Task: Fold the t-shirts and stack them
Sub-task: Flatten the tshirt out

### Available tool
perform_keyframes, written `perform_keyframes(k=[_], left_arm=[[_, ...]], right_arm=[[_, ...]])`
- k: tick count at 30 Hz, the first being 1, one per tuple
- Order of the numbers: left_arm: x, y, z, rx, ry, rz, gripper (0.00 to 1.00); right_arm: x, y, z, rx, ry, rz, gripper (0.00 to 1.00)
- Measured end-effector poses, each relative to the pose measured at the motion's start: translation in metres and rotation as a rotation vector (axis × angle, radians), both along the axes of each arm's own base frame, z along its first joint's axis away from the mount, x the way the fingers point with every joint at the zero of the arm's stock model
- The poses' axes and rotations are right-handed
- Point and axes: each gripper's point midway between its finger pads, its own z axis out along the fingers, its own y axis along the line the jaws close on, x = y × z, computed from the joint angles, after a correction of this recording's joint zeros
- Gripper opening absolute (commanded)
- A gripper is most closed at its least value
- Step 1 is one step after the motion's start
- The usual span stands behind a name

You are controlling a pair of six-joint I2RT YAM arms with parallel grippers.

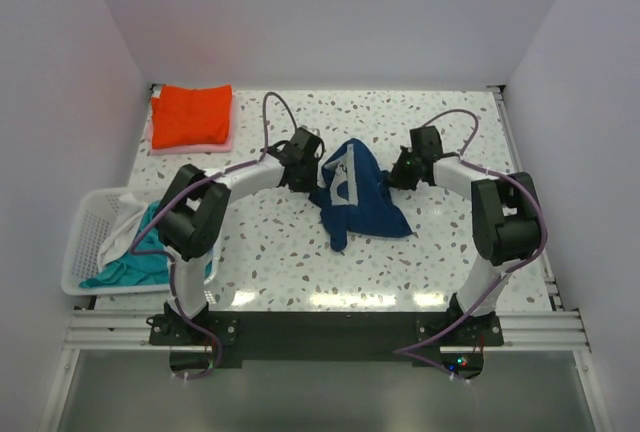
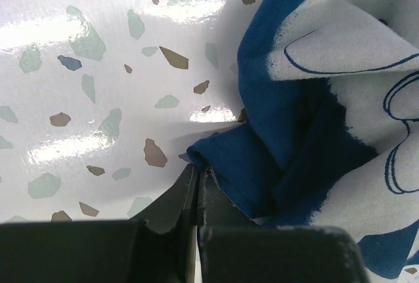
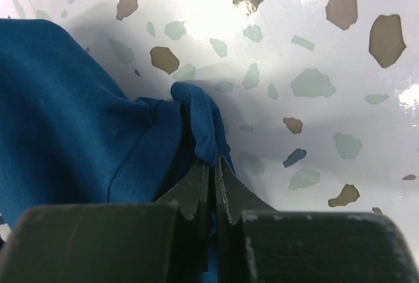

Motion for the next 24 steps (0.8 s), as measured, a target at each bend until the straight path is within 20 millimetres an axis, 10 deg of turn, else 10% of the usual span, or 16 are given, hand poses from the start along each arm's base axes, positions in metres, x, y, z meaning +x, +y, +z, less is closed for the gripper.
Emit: perform_keyframes(k=[6, 9, 17, 24], left_arm=[[0.007, 0.011, 0.008, 0.028, -0.021, 0.034, 0.0], [0.017, 0.019, 0.036, 0.034, -0.085, 0.062, 0.0], [0.032, 0.038, 0.191, -0.072, -0.421, 0.159, 0.0], [-0.002, 0.082, 0.325, -0.194, -0.707, 0.256, 0.0]], right_arm=[[0.0, -0.006, 0.012, -0.041, -0.033, 0.016, 0.0], [0.001, -0.017, 0.048, -0.098, -0.116, 0.015, 0.0], [-0.005, -0.05, 0.222, -0.206, -0.538, -0.042, 0.0], [-0.051, -0.073, 0.338, -0.261, -0.794, -0.076, 0.0]])
